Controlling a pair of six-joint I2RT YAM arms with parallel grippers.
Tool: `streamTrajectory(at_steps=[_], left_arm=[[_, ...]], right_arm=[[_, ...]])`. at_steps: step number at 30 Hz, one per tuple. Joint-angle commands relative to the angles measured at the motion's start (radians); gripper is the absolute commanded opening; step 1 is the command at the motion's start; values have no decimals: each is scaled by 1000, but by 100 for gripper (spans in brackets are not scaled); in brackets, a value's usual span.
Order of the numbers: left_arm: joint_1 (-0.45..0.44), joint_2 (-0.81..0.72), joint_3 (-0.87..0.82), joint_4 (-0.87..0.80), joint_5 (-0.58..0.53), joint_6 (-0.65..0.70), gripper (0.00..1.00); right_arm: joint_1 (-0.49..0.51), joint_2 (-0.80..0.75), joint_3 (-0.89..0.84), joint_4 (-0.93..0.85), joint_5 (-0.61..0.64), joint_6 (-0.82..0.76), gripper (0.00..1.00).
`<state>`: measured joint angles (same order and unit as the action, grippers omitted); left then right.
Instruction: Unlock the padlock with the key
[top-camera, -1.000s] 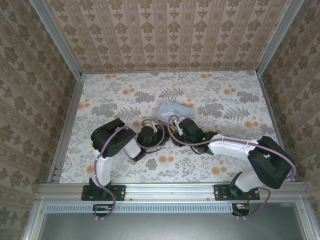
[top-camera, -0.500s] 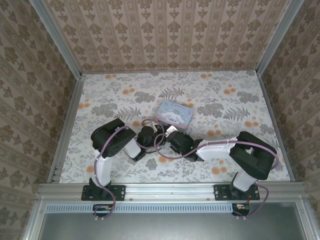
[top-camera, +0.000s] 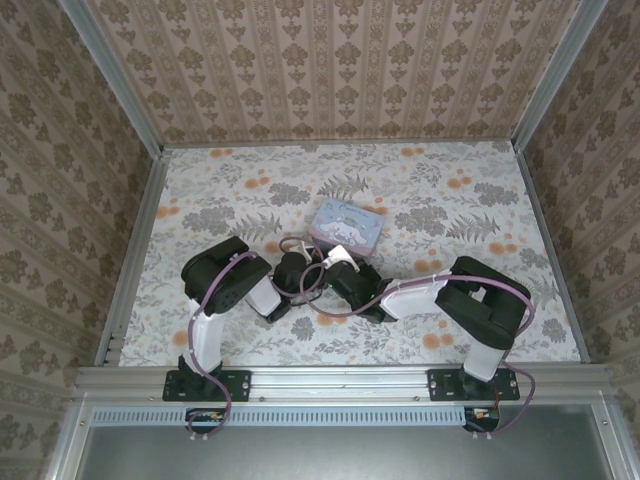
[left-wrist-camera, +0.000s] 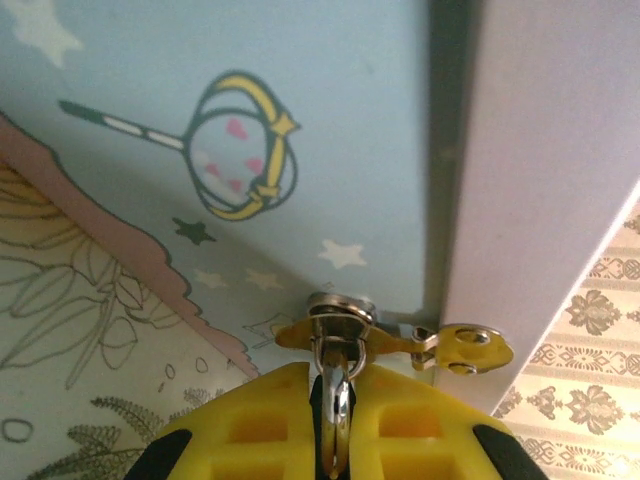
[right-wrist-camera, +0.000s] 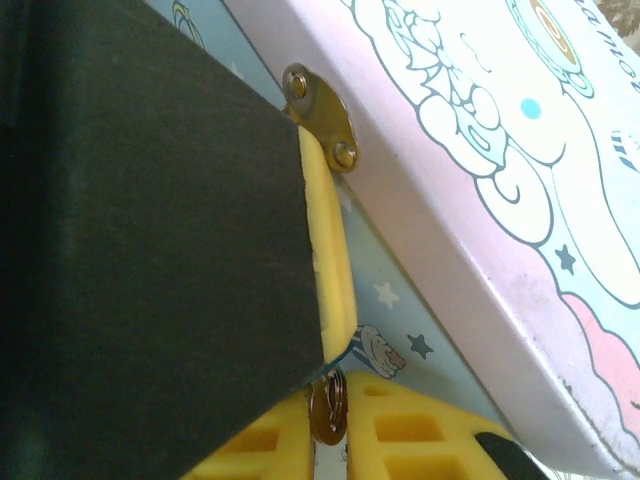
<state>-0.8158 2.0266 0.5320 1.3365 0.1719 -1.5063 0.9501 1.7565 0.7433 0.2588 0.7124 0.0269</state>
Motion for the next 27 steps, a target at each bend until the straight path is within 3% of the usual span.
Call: streamTrajectory(at_steps=[1, 3, 8, 11, 14, 17, 25, 27], left_arm=[[-29, 20, -17, -36, 57, -5, 0], [-31, 21, -17, -36, 55, -6, 0], [-32, 20, -23, -36, 52, -8, 0], [-32, 17, -26, -36, 49, -5, 0], [-31, 18, -26, -36, 46, -3, 0], [-30, 18, -24, -36, 46, -3, 0], [-30, 15, -27, -36, 41, -1, 0], [-30, 15, -30, -36, 41, 1, 0]], right_arm=[[-3, 54, 48, 27, 55, -55, 8], [-11, 54, 54, 21, 39, -41, 0], [-72, -39, 30, -28, -133, 69, 0], [-143, -131, -5, -41, -367, 168, 0], [-241, -189, -23, -22, -700, 277, 0], [-297, -198, -31, 24, -917, 371, 0], [-315, -179, -56, 60, -962, 450, 0], [-329, -191, -86, 90, -976, 482, 29]])
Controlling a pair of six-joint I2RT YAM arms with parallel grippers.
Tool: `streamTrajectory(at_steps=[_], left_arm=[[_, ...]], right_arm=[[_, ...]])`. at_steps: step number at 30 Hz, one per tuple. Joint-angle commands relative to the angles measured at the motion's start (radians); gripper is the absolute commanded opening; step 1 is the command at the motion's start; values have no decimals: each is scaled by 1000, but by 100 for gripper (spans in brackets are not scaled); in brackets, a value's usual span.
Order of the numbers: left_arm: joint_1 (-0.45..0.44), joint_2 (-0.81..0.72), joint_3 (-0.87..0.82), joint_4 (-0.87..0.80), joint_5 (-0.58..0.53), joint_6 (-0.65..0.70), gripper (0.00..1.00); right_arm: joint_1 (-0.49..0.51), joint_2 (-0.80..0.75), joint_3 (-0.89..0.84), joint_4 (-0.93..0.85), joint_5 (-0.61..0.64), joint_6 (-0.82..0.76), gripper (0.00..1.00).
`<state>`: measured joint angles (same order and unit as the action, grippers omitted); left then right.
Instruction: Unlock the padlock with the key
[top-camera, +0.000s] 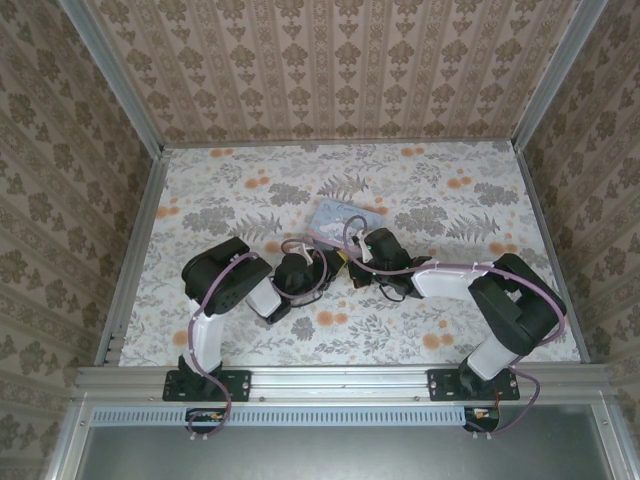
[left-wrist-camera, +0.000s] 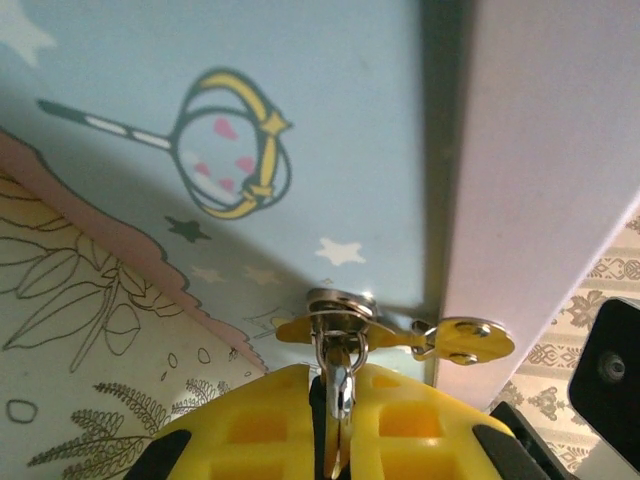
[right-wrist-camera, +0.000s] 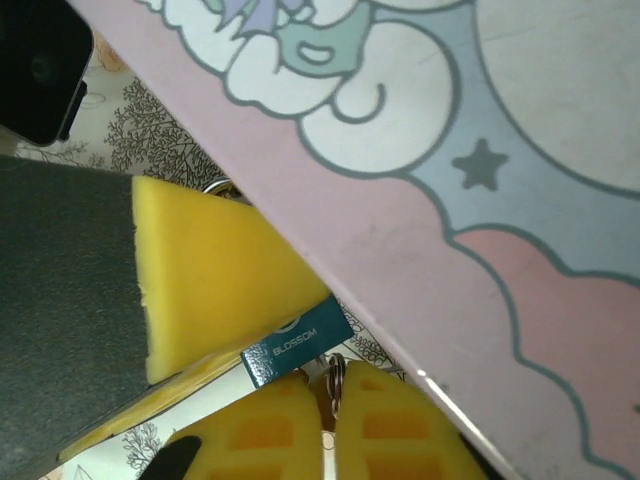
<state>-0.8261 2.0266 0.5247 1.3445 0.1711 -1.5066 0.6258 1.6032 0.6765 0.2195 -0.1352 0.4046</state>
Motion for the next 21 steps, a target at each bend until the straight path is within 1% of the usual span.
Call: streamTrajectory(at_steps=[1, 2, 3, 5, 10, 19, 21], left_arm=[[-19, 15, -23, -44, 41, 4, 0], [-20, 14, -26, -44, 39, 5, 0], [-20, 13, -27, -44, 39, 5, 0], [-18, 14, -29, -43, 39, 11, 0], [-18, 11, -35, -44, 45, 21, 0], [-29, -17, -79, -46, 71, 40, 0], [-34, -24, -91, -47, 76, 44, 8]], right_arm=[[-12, -54, -38, 143, -129, 122, 40], [-19, -74, -61, 156, -127, 142, 47], [-26, -92, -82, 171, -123, 160, 51], [-38, -124, -123, 202, -121, 197, 54], [-50, -128, -164, 261, -113, 254, 56], [-92, -52, -133, 336, -90, 314, 56], [-105, -30, -119, 350, -95, 326, 56]])
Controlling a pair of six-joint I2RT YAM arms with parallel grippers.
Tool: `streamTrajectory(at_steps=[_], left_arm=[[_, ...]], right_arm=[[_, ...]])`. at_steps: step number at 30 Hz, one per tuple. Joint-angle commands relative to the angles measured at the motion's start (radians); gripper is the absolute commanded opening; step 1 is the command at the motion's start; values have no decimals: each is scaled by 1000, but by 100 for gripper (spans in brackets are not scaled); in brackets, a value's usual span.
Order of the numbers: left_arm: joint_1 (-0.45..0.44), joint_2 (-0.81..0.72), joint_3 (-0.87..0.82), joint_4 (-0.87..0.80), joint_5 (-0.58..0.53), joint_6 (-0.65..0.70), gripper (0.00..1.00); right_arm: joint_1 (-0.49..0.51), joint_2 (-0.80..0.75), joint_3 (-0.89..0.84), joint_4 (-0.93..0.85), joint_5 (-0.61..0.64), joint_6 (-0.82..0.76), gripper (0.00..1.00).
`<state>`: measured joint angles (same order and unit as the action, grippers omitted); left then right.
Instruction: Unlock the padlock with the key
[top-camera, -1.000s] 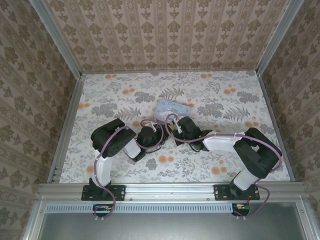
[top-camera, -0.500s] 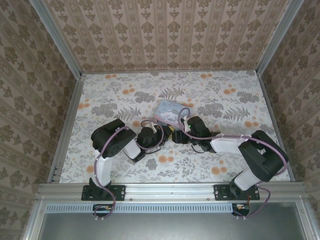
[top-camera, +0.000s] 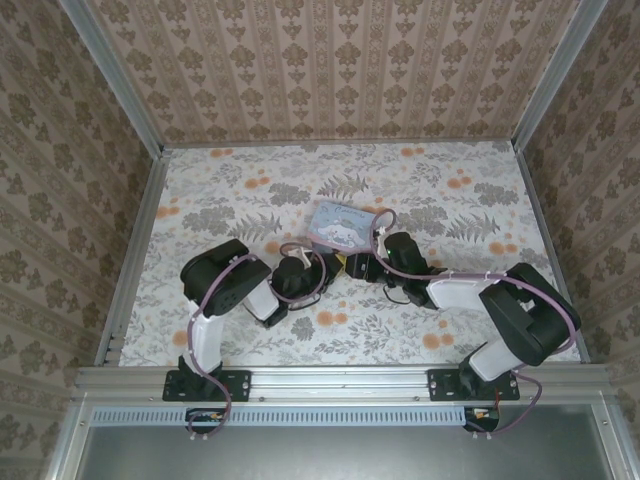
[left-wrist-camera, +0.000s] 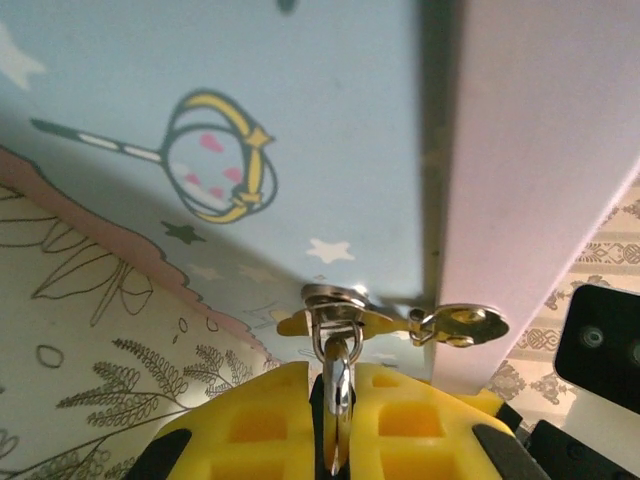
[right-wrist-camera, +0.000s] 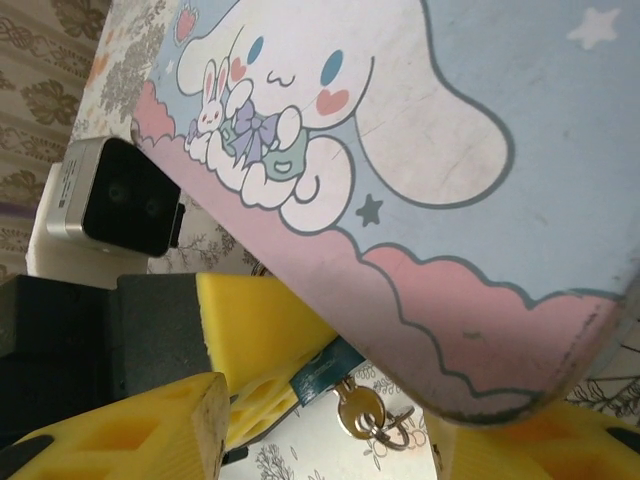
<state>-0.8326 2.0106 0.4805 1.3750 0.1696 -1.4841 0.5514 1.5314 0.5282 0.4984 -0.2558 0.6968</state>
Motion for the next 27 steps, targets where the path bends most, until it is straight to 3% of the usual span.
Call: streamTrajectory(at_steps=[1, 7, 13, 21, 27], left_arm=[[-30, -12, -56, -77, 80, 22, 13], [-37, -59, -114, -79, 76, 37, 40], [-35, -139, -177, -80, 60, 49, 57], [12, -277, -204, -166, 63, 70, 61], [94, -499, -111, -542, 103, 204, 66]], right_arm=[[-36, 53, 35, 86, 19, 41, 56], [-66, 106, 85, 125, -6, 81, 55], [-98, 163, 148, 141, -26, 116, 55], [-133, 144, 114, 189, -90, 141, 54], [-133, 56, 11, 164, -121, 88, 52]])
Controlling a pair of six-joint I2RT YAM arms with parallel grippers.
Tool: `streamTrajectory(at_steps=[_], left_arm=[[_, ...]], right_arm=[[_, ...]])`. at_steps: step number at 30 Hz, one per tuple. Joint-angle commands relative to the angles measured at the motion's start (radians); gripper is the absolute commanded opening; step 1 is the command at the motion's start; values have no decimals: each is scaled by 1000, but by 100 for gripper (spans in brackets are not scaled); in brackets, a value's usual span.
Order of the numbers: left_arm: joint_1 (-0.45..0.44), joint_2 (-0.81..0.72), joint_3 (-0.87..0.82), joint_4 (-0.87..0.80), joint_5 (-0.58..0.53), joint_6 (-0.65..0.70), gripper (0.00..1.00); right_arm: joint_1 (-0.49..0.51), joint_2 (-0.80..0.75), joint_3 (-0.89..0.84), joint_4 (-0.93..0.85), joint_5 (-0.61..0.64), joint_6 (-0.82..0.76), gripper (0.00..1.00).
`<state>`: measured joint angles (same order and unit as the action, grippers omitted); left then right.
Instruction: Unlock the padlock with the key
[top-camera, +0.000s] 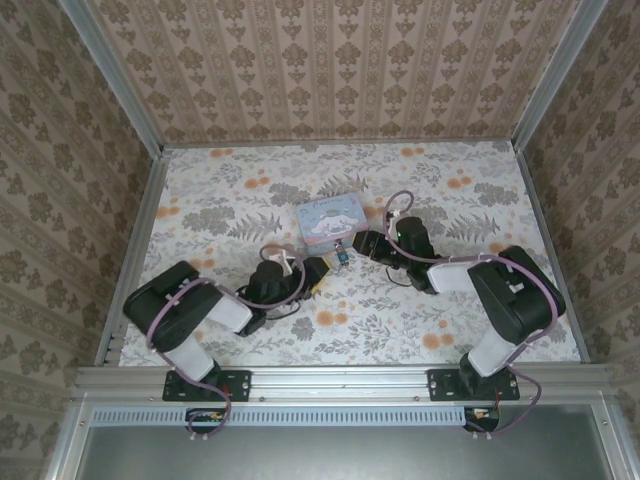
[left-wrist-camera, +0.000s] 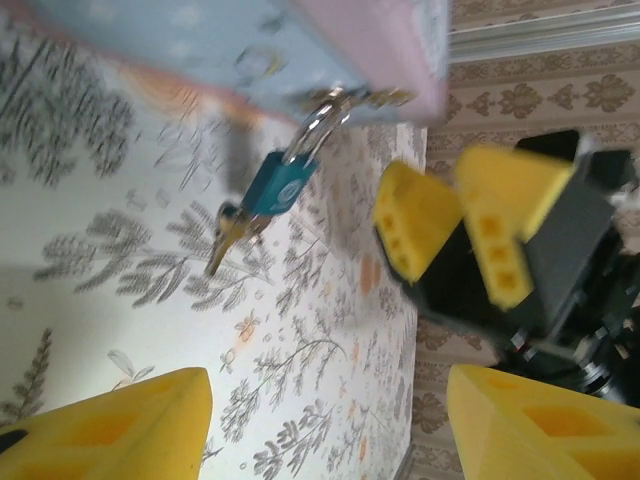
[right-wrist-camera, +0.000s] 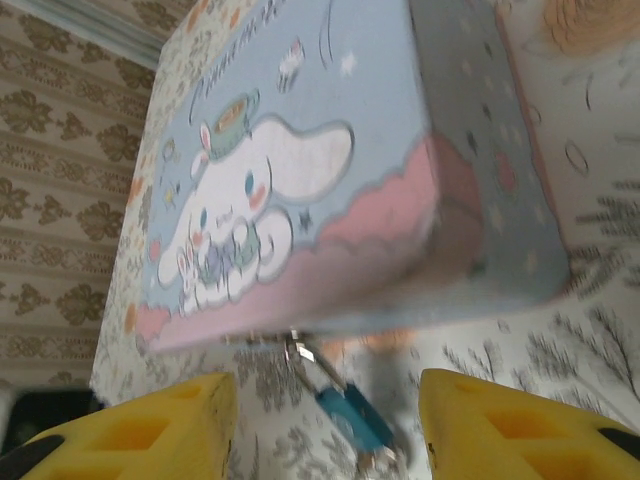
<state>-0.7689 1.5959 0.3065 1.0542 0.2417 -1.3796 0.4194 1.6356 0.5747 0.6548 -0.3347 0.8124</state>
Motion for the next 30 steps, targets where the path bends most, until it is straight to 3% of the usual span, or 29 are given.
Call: streamTrajectory(at_steps=[1, 5, 8, 14, 20, 30], left_arm=[[45, -135, 97, -328, 33, 143, 67], [98, -287, 272, -775, -11, 356, 76], [163, -311, 383, -973, -19, 472, 79], [286, -236, 568, -1181, 14, 620, 83], [306, -127, 768, -1383, -40, 776, 85], [306, -44, 858, -1411, -26, 797, 85]], right_arm=[[0, -58, -49, -6, -48, -49, 52], [2, -70, -67, -68, -66, -142, 51], [7, -49, -51, -97, -76, -206, 51], [16, 31, 4, -103, -91, -301, 52], [35, 102, 61, -105, -102, -348, 52], [72, 185, 130, -153, -80, -429, 51]])
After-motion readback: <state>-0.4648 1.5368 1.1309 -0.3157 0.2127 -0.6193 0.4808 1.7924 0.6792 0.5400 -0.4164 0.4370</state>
